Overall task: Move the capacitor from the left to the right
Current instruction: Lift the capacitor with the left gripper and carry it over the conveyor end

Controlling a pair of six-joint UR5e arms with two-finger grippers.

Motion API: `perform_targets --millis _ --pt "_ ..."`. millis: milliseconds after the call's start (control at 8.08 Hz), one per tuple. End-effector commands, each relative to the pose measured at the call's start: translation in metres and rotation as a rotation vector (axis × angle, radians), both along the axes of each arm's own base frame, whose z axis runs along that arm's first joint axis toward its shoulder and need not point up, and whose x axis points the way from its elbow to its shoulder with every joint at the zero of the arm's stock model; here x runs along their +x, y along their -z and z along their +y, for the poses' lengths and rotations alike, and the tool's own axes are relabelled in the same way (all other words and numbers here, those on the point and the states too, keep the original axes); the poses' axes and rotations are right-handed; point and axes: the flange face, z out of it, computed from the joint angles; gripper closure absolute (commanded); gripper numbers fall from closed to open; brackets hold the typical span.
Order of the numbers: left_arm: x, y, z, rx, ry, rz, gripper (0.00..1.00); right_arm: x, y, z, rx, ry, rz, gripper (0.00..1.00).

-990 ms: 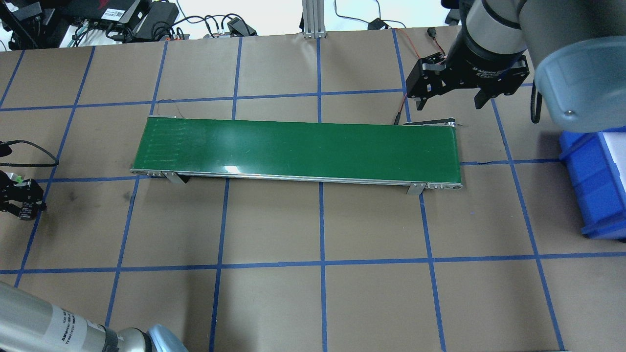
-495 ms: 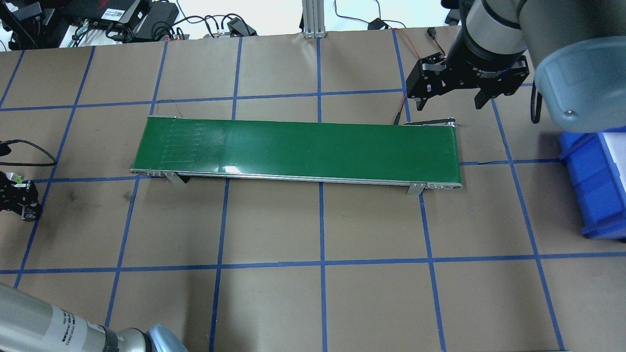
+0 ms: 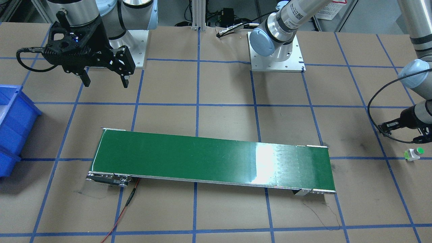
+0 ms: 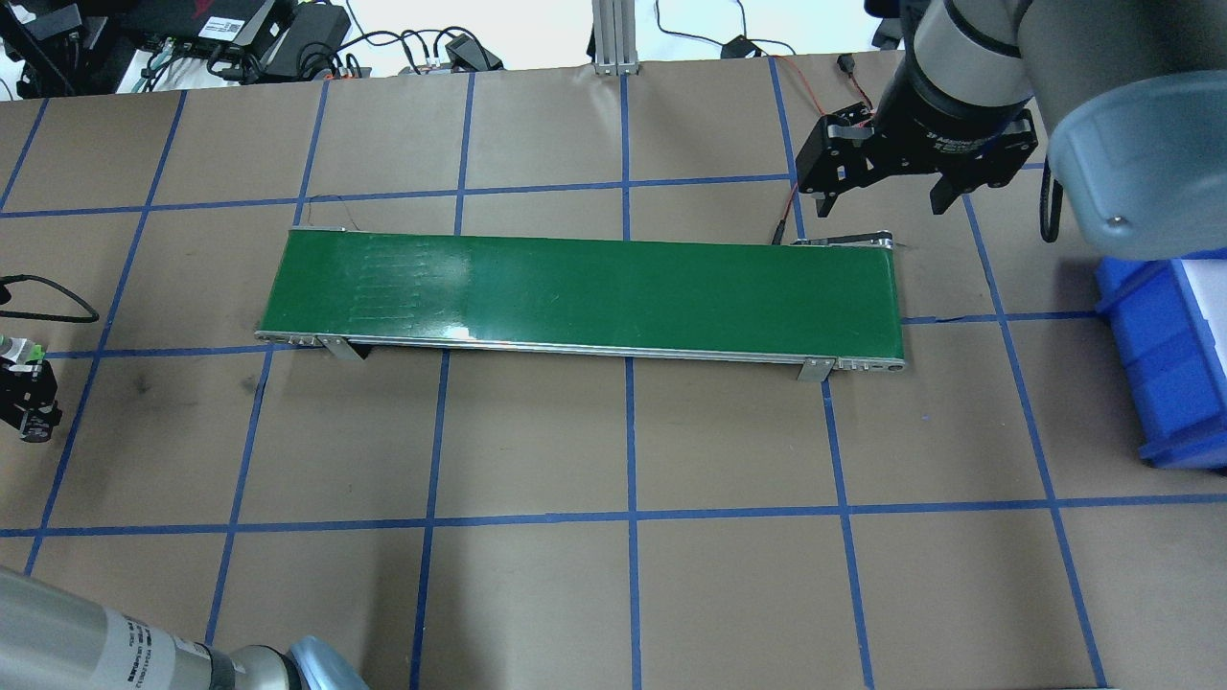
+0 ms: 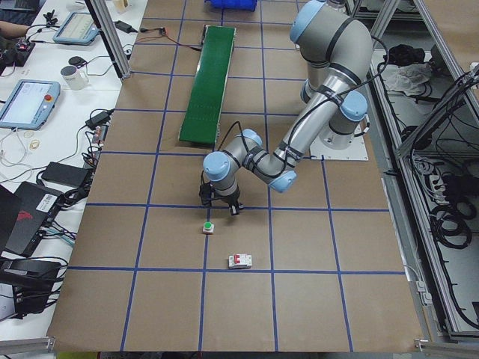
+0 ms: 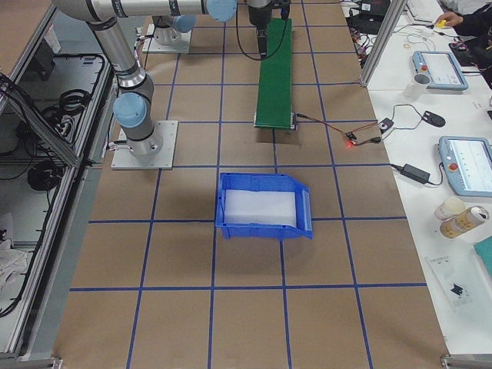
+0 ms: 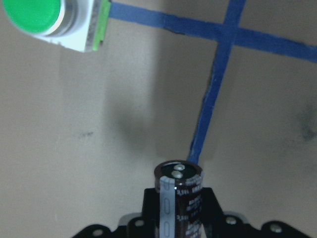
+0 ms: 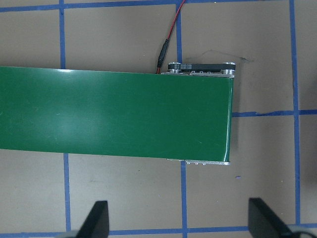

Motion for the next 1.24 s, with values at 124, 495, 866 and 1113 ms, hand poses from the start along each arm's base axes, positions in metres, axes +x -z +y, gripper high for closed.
perform_targets --millis 124,495,866,1113 --pt "-0.037 -0.052 -0.013 -0.032 0.064 -0.043 1.0 0.0 -0.001 0.001 -0.001 0.0 0.0 0.0" --pt "-0.126 -0.074 -0.047 -0.031 0.07 -0.063 1.0 0.0 -0.001 0.0 -0.001 0.001 0.004 0.0" --pt "-0.267 -0.08 -0.082 -0.018 0.223 -0.066 1.0 0.0 0.003 -0.003 0.002 -0.002 0.011 0.0" --pt "-0.301 -0.082 -0.088 -0.028 0.283 -0.063 1.0 -0.001 -0.004 -0.005 -0.015 0.002 0.01 0.0"
